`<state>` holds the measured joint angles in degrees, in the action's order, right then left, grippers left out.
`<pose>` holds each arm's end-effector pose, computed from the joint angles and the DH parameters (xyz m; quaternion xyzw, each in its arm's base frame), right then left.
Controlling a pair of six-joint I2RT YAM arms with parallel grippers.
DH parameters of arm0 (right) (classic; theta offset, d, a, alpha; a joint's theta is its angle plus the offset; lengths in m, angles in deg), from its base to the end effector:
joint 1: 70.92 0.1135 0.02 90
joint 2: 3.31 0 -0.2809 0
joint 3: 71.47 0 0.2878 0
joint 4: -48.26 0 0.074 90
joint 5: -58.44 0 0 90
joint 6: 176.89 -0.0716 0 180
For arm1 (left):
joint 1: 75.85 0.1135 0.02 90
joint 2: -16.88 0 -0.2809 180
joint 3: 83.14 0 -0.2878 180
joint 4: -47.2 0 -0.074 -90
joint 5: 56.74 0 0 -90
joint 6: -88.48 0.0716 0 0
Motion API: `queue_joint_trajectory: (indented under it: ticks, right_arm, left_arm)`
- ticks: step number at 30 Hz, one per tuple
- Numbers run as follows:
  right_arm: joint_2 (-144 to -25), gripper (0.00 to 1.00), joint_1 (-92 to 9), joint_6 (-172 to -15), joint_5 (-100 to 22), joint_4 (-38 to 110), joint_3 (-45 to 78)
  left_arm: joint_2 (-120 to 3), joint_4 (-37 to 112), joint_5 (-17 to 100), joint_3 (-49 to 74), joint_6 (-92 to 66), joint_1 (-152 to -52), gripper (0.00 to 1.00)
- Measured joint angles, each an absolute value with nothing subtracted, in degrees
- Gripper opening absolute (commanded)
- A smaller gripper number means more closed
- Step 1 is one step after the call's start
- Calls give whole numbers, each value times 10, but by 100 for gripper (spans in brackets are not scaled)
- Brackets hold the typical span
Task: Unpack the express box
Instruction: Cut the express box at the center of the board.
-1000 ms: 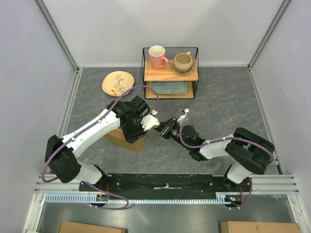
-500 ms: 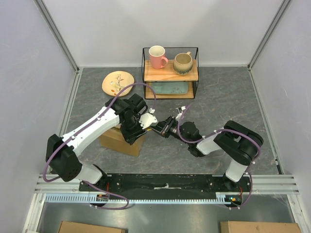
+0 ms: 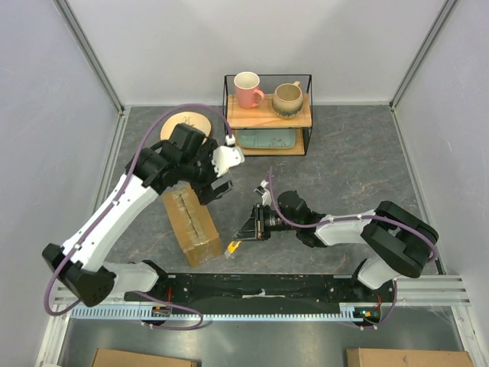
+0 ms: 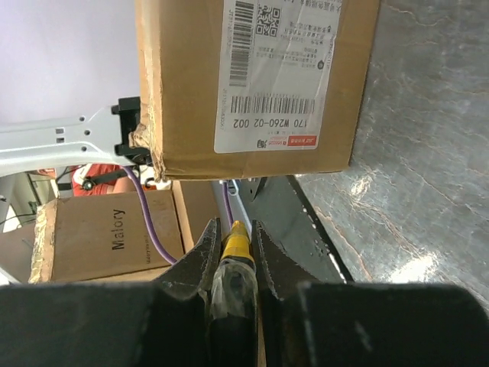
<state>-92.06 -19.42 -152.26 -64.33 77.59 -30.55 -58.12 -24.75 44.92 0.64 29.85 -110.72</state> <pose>0.1778 0.2858 0.1384 -0.0696 0.7928 0.5974 0.0983 0.2434 -0.1873 0.3774 0.5405 0.7661 -0.1058 0.3312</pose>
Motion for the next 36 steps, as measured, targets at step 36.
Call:
queue_joint_trajectory:
  ticks: [36]
  right_arm:
    - [-962,0,-324,-1362,-628,551,-136]
  left_arm:
    - [-260,-169,515,388,895,-1031,99]
